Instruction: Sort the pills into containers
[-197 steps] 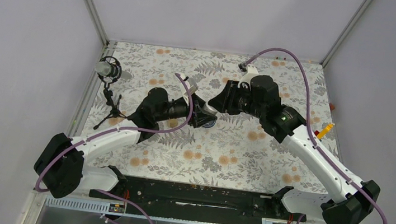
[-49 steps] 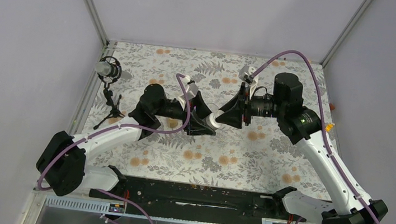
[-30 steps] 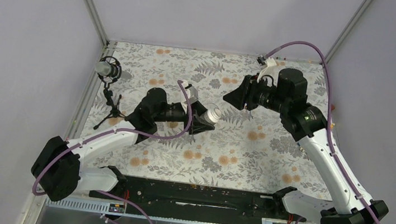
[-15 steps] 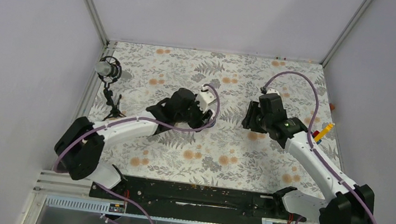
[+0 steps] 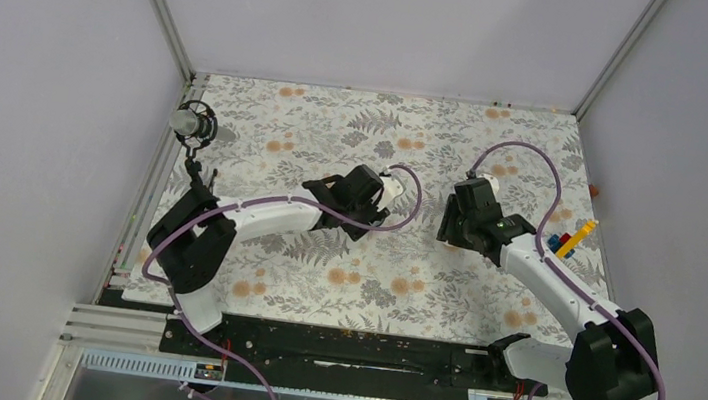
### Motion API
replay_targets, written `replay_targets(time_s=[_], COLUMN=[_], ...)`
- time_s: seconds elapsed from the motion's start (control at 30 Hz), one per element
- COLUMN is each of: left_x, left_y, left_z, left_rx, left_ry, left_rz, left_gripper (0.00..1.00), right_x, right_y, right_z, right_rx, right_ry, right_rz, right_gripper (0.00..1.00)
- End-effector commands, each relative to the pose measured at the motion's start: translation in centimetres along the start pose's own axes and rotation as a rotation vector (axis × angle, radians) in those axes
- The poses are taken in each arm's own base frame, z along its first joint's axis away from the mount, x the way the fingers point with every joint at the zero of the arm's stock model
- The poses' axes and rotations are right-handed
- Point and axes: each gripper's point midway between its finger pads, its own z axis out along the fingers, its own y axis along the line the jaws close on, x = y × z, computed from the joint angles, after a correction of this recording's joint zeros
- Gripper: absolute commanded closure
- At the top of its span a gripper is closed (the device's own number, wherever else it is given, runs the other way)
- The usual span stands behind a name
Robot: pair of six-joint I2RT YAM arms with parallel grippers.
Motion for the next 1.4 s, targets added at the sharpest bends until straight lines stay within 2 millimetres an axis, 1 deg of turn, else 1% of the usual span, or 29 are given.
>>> replay_targets(time_s=[0.0, 0.2, 0.43, 0.7, 1.0, 1.37], left_x=[-1.2, -0.2, -0.2, -0.1, 0.5, 0.8], left_y=[1.7, 1.9, 2.1, 1.6, 1.2, 1.5], left_z=[-0.5, 0.1, 0.5, 0.9, 0.7, 0.6], left_rx=[-0.081, -0.090, -0.103, -0.103, -0.097, -0.116], left_ry=[0.005, 0.065, 0.103, 0.151, 0.206, 0.269], left_rz=[0.041, 0.076, 0.110, 0.147, 0.176, 0.198], left_gripper=[1.00, 1.00, 1.00, 1.00, 1.00, 1.00], right_x=[-0.9, -0.7, -0.2, 0.6, 0.8, 0.9], right_y=[-1.0, -1.5, -2.1, -2.5, -2.6, -2.8], right_z=[0.6, 0.7, 0.8, 1.3, 1.5, 1.6], right_rx=[0.035, 0.037, 0.052, 0.062, 0.066, 0.067], right_ry=[-0.049, -0.051, -0.054, -0.033, -0.032, -0.030], right_rz=[0.042, 0.050, 0.063, 0.056, 0.055, 0.052], right_gripper=[0.76, 0.76, 0.76, 0.76, 0.76, 0.76])
